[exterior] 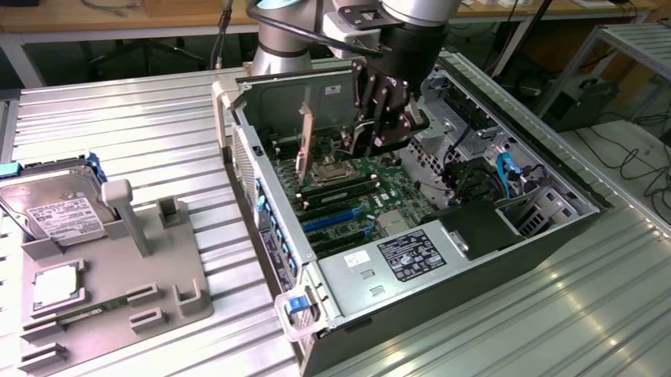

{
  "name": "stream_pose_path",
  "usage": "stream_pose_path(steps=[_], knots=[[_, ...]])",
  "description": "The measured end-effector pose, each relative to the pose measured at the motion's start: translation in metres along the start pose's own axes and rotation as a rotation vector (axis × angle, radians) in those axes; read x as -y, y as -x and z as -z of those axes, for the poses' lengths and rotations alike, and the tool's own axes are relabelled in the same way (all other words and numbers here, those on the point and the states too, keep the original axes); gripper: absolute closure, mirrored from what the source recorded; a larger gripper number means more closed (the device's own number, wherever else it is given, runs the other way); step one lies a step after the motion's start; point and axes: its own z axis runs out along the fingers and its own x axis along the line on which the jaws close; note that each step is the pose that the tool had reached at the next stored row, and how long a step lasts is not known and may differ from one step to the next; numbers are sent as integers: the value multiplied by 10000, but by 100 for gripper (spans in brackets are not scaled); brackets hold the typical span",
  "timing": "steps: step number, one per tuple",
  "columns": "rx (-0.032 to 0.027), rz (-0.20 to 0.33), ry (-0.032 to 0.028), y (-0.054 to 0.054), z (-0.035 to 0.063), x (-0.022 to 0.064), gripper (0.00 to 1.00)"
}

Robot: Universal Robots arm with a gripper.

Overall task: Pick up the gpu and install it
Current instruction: 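Insert the gpu into the slot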

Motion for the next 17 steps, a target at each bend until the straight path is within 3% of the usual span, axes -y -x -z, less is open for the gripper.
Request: stream_pose_path(steps=[17], knots=[[1,0,0,0,-47,1,72]])
